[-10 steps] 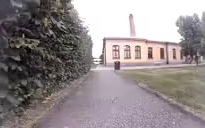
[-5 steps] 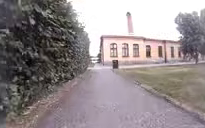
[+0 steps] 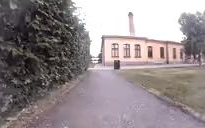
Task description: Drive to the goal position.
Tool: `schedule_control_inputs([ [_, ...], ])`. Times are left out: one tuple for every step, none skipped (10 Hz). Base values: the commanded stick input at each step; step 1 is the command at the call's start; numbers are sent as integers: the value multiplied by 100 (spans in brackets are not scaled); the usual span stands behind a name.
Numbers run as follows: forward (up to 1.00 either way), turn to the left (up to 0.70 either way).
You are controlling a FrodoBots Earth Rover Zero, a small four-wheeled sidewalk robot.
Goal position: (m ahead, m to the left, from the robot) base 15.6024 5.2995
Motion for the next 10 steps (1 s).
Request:
schedule_control_inputs([
  [85,1],
  [85,1],
  [85,1],
  [85,1],
  [85,1],
  [85,1],
  [85,1],
  [85,1],
  [85,1],
  [85,1],
])
